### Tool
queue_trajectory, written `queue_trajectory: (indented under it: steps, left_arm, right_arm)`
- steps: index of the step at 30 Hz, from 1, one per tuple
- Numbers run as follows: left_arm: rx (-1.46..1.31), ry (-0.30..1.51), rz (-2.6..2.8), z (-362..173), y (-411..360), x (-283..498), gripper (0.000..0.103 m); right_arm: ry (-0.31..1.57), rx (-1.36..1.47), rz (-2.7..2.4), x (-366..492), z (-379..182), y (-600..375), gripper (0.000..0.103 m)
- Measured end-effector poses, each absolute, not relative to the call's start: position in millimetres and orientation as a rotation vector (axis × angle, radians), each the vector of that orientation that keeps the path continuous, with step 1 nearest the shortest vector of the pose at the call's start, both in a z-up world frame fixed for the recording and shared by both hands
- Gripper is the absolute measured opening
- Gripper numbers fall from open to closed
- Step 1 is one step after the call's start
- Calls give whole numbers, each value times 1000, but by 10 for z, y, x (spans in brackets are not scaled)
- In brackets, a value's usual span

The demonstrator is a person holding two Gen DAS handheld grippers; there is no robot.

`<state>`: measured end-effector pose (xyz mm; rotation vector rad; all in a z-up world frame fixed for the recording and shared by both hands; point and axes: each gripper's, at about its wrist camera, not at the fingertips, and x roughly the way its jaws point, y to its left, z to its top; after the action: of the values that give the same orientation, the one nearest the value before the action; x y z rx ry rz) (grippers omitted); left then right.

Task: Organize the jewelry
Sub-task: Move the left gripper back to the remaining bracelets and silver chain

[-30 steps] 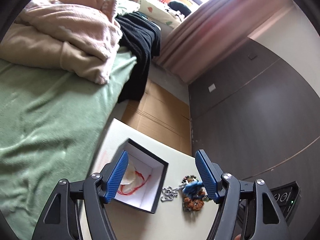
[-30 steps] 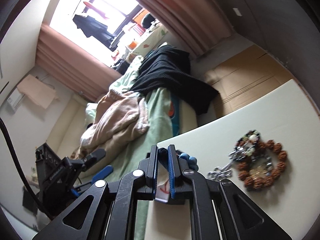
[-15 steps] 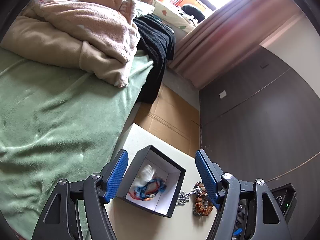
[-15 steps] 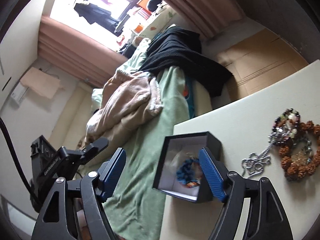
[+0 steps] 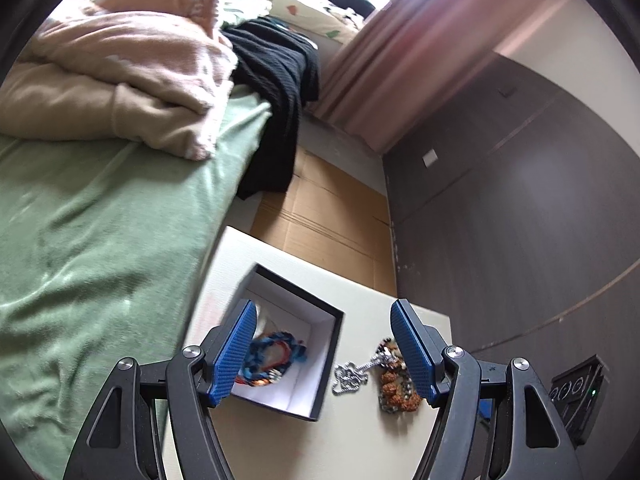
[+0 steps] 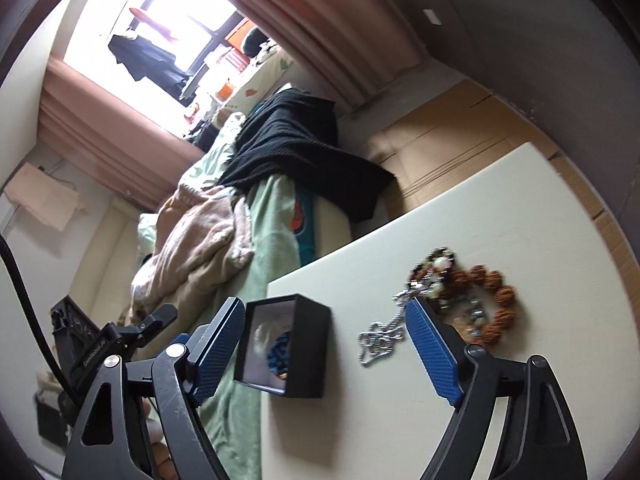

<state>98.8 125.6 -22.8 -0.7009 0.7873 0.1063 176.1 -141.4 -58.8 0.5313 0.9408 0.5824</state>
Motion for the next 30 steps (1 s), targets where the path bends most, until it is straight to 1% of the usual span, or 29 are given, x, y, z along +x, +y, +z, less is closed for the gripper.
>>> queue_trajectory:
  steps: [12, 16, 20, 22, 26, 30]
  left_arm:
    - [-557, 852, -7, -340, 523, 1284, 70]
    - [-506, 887, -39, -422, 278, 1384, 59]
    - [-456, 907, -61, -494, 65, 1455, 54]
    - [-430, 916, -79, -526, -38, 1501, 50]
    - [-407, 942, -75, -613, -143, 1610, 45]
    - [-387, 971, -64, -736, -210, 1733, 44]
  right_arm:
    - [986, 565, 466, 1824, -712, -1929, 83]
    - [1002, 583, 414, 1869, -757, -2101, 83]
    - [1024, 591, 378, 1896, -807, -2235, 83]
    - [1032, 604, 368, 1907, -832, -2303, 83]
    - [1048, 627, 357, 1919, -883, -2411, 83]
    - [1064, 646, 334, 1921, -935, -2495, 83]
